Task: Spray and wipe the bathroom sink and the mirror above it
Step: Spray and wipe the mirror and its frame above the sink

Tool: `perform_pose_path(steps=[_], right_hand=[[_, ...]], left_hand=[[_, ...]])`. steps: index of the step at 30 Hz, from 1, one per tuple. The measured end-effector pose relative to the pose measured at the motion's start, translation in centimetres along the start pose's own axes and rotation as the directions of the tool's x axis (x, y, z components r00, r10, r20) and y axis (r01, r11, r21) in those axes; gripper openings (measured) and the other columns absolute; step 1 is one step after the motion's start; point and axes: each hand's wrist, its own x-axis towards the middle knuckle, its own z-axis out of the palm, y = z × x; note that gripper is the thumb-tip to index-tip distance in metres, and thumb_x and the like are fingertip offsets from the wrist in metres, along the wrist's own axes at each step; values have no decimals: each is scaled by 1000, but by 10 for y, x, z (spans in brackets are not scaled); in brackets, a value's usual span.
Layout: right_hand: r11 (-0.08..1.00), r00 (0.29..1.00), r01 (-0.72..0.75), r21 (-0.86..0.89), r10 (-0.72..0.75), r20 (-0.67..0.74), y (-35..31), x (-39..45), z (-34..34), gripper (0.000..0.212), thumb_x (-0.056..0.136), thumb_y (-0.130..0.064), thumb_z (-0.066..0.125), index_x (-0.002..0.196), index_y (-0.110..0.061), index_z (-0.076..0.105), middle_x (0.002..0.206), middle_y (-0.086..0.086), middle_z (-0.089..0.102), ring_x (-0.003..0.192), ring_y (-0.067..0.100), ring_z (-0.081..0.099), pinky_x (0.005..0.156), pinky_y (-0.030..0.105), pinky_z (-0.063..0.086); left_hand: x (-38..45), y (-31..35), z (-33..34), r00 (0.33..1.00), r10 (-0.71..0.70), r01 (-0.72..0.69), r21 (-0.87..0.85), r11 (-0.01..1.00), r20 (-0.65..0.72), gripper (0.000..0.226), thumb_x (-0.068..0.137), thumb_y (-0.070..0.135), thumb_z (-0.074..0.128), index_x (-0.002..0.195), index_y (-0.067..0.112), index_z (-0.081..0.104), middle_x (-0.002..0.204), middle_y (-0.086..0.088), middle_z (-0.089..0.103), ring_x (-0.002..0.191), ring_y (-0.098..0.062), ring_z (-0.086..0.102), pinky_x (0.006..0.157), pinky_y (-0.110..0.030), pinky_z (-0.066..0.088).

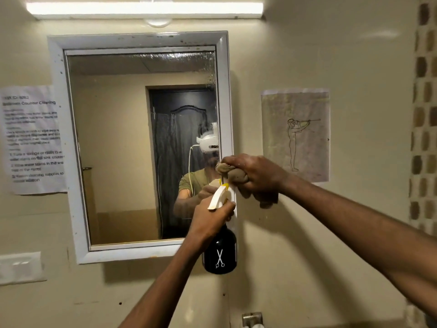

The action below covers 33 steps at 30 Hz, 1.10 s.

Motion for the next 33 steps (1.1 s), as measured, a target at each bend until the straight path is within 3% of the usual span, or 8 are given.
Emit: perform_pose_path(steps=[3,7,12,15,20,25,29,33], right_hand=[[997,994,-76,-32,74,-79,7,29,-23,58,85,-32,61,137,-15,45,114,16,62,85,31,64,73,38,54],[988,970,-151,-31,142,-198,8,52,-34,58,84,-33,64,137,-17,44,115,14,62,85,30,63,72,35,53],[995,994,-99,16,99,40,-16,-23,21,60,82,-28,67,133,-29,35,107,14,61,74,29,63,64,42,56],[998,994,-63,4,63,94,-24,-34,26,59,81,-30,68,133,-22,40,104,14,62,71,28,63,59,39,56],[987,985,-157,-18,155,-80,-6,17,-12,58,82,-27,66,135,-16,45,114,13,61,81,29,63,69,37,54],[983,970,-185,13,185,-160,-4,23,-10,58,83,-32,65,135,-16,44,114,12,61,84,27,63,70,38,55],[995,995,-102,2,102,17,-19,-32,33,63,76,-26,69,132,-24,38,107,13,60,73,30,63,60,37,54],[998,975,-29,-55,40,217,-30,-61,48,59,81,-32,63,132,-29,34,103,10,60,72,30,62,56,31,47]], left_hand=[[-2,-9,2,999,23,-24,35,999,36,17,82,27,62,83,11,65,82,-12,70,78,-31,65,75,-46,53],[-7,-25,3,999,24,-27,78,997,37,14,89,21,61,84,9,64,78,-6,67,70,-19,61,66,-33,49],[-30,-46,5,1000,-17,16,76,997,9,23,85,20,60,73,0,63,66,-8,66,59,-17,57,59,-30,46],[-39,-56,7,998,32,-38,105,994,63,28,78,31,58,79,3,64,68,-2,64,63,-15,53,61,-30,42],[-37,-58,9,997,40,-47,98,994,74,19,85,26,63,87,7,64,76,-8,67,68,-19,56,67,-39,47],[-33,-52,11,998,53,-55,102,993,21,16,87,21,64,82,6,63,69,-3,64,62,-14,55,63,-29,44],[-29,-48,9,999,3,-1,62,998,-39,15,89,23,62,87,8,66,83,-11,71,80,-29,66,75,-42,52],[-36,-51,2,999,0,-3,79,997,38,16,87,26,63,81,11,64,79,-11,70,73,-24,62,70,-38,50]])
